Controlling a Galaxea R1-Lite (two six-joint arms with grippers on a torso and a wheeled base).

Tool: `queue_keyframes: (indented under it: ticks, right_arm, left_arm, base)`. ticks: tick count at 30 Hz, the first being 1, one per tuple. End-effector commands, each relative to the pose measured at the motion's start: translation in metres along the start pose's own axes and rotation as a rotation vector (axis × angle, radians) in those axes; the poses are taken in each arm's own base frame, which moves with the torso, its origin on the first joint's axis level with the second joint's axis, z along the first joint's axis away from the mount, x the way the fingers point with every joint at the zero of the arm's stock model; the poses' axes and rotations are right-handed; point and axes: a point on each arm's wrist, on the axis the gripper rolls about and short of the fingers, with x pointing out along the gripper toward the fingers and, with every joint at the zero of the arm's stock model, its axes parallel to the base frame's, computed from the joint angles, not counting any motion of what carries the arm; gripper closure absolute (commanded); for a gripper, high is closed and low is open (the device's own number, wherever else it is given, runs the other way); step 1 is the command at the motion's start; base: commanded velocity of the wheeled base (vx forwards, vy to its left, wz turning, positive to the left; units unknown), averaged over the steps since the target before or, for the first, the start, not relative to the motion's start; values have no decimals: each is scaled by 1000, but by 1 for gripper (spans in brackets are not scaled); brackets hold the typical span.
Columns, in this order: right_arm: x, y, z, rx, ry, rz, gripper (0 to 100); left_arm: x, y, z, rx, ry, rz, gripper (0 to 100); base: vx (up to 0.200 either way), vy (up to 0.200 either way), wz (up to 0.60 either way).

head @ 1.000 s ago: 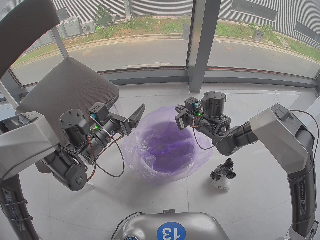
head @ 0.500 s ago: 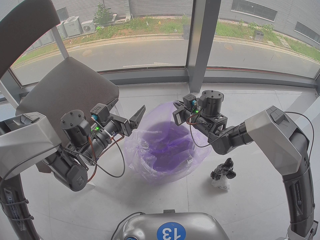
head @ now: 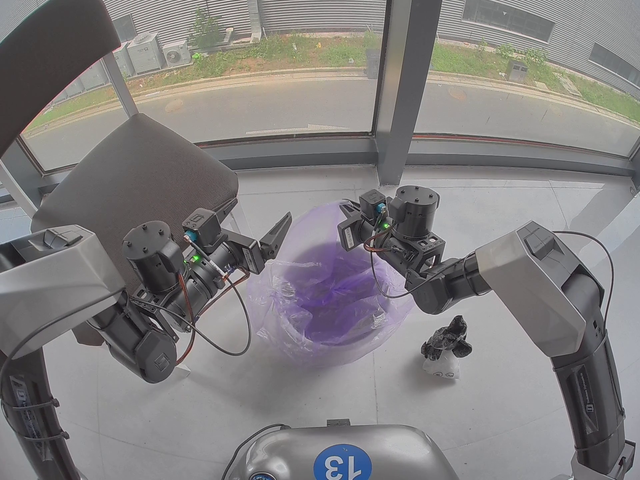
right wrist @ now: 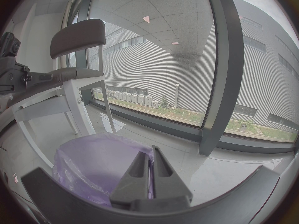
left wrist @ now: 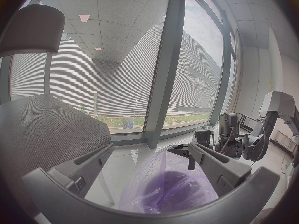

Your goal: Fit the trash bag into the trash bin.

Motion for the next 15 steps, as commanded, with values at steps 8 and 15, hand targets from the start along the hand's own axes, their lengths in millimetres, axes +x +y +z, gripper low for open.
queue_keyframes:
  ticks: [8,15]
  right_arm:
    - [-3,2,-6,-8,-5,18,0]
    - [-31,-7,12,-24,77,33,0]
  left_arm:
    - [0,0,0,4,-11,0,0]
    - [3,0,-8,24,4,0,0]
  base:
    - [0,0,0]
    - [0,0,0]
